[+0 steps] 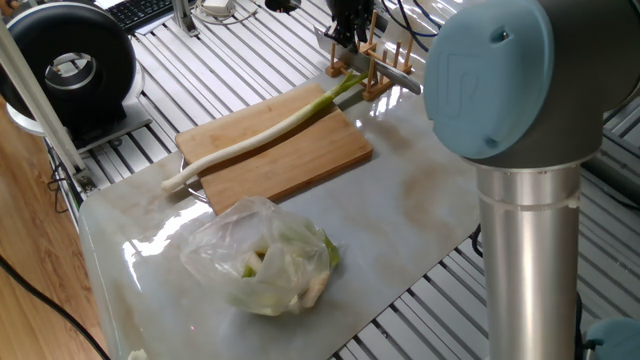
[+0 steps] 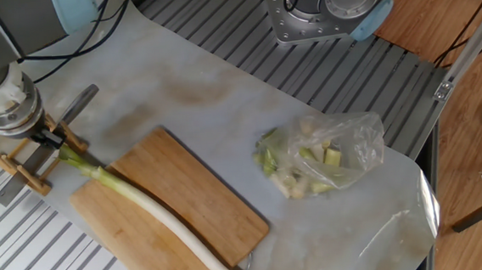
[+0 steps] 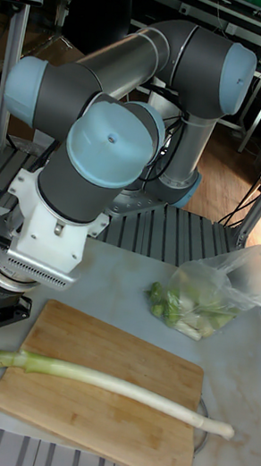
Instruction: Chop the scallions
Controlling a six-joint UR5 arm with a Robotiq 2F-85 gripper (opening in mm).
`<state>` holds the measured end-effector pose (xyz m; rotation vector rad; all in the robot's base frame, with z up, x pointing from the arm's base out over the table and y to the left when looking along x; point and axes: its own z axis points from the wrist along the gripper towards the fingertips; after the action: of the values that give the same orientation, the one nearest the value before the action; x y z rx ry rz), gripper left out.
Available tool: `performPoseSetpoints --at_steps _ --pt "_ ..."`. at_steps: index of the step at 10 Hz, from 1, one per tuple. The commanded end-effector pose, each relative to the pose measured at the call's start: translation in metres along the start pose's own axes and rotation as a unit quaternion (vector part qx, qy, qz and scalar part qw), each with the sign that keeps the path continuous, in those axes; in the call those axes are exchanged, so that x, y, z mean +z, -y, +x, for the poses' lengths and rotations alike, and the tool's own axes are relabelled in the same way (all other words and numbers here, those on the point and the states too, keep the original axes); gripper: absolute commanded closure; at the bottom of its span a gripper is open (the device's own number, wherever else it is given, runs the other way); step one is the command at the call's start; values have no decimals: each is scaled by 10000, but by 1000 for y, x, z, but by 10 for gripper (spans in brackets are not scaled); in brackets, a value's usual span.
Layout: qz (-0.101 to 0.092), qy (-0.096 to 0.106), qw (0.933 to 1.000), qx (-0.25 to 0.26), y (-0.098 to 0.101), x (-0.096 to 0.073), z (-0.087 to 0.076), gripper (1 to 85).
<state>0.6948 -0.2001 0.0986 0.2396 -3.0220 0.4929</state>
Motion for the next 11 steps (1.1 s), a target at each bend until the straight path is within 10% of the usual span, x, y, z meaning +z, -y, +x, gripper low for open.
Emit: performPoseSetpoints --at_steps 1,11 --pt "-7 169 9998 -59 7 13 2 533" --pt "-133 73 9999 30 -4 27 -1 553"
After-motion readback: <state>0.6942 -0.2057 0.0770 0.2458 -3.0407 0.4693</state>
